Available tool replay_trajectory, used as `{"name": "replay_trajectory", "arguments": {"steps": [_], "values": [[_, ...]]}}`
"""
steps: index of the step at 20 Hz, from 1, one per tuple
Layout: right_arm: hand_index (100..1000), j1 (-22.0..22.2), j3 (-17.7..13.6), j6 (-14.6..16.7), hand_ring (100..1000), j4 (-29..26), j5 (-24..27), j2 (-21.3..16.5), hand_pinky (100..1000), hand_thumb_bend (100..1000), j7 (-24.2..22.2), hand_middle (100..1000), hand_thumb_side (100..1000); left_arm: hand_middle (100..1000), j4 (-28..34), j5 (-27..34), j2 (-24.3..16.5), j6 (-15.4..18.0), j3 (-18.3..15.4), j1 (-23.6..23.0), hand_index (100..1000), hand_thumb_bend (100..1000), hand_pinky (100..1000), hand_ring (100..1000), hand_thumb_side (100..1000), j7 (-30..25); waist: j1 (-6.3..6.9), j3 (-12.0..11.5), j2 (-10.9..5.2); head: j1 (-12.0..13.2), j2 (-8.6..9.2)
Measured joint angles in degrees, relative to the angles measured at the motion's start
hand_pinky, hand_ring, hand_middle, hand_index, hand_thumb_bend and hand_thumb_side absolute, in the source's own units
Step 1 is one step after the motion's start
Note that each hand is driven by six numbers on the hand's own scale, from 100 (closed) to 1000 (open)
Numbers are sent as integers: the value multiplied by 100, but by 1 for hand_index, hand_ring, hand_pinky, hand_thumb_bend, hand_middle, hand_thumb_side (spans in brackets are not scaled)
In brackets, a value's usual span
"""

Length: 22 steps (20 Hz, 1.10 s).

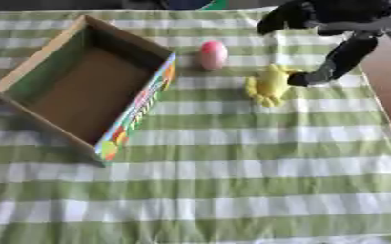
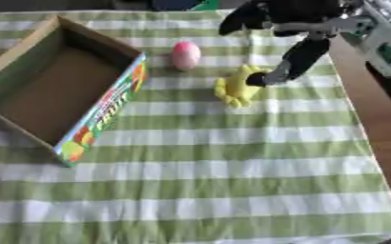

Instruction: Pick up objects on the table and place them in the box.

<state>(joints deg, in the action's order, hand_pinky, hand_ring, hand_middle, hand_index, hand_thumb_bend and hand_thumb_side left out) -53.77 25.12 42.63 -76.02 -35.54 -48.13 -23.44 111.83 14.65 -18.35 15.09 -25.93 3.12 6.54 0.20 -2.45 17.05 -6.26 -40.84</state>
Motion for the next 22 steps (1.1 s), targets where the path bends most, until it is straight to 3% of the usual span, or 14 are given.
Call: {"name": "replay_trajectory", "arguments": {"steps": [8, 22], "values": [[1000, 36, 37, 92, 909, 386, -465, 160, 793, 358, 91, 910, 710, 669, -3, 0, 52, -3, 0, 41, 744, 100, 536, 725, 946, -47, 4, -29, 75, -7, 13], [1000, 186, 105, 180, 898, 691, -902, 252, 785, 352, 180, 893, 720, 669, -33, 0, 78, -29, 0, 61, 741, 100, 537, 726, 952, -74, 0, -43, 131, -7, 60]]}}
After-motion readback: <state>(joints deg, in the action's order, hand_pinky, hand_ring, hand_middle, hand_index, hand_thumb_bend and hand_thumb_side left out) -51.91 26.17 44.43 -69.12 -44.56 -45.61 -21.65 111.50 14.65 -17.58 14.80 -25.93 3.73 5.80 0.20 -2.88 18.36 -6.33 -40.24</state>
